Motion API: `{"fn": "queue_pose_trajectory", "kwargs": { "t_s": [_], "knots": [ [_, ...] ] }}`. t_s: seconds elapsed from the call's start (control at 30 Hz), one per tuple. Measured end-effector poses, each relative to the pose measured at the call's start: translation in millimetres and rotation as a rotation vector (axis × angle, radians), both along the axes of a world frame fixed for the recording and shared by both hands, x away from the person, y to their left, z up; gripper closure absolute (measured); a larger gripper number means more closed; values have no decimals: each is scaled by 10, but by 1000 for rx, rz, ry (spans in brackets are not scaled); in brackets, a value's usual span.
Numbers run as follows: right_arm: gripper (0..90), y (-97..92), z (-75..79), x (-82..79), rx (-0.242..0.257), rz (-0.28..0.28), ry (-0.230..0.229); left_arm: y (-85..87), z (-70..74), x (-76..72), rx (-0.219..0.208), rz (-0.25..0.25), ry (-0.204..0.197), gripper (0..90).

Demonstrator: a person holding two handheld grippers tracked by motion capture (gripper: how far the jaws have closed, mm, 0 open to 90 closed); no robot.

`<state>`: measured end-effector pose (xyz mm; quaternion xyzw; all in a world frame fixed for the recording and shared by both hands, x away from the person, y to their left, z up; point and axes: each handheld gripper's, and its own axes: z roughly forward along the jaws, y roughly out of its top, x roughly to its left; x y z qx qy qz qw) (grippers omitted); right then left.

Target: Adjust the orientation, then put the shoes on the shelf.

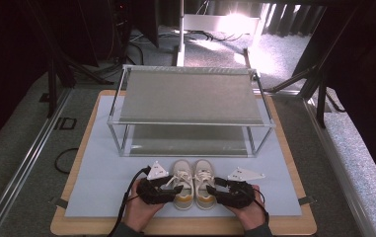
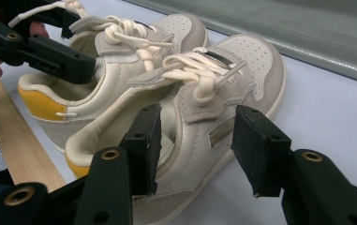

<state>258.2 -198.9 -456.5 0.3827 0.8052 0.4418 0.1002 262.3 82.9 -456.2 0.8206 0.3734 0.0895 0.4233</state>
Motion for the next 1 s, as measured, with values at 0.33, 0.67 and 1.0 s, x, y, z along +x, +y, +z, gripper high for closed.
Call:
{"fn": "queue_pose_trajectory", "kwargs": {
  "t_s": [0.33, 0.67, 1.0],
  "knots": [
    [543, -79, 76, -32, -16, -15, -19, 99, 87, -45, -20, 18, -39, 429],
    [565, -63, 62, -1, 13, -15, 37, 81, -13, 3, -62, -2, 34, 471],
    [645, 36, 43, 7, 33, -58, 94, 66, -20, 51, -72, -6, 98, 489]
  ]
}}
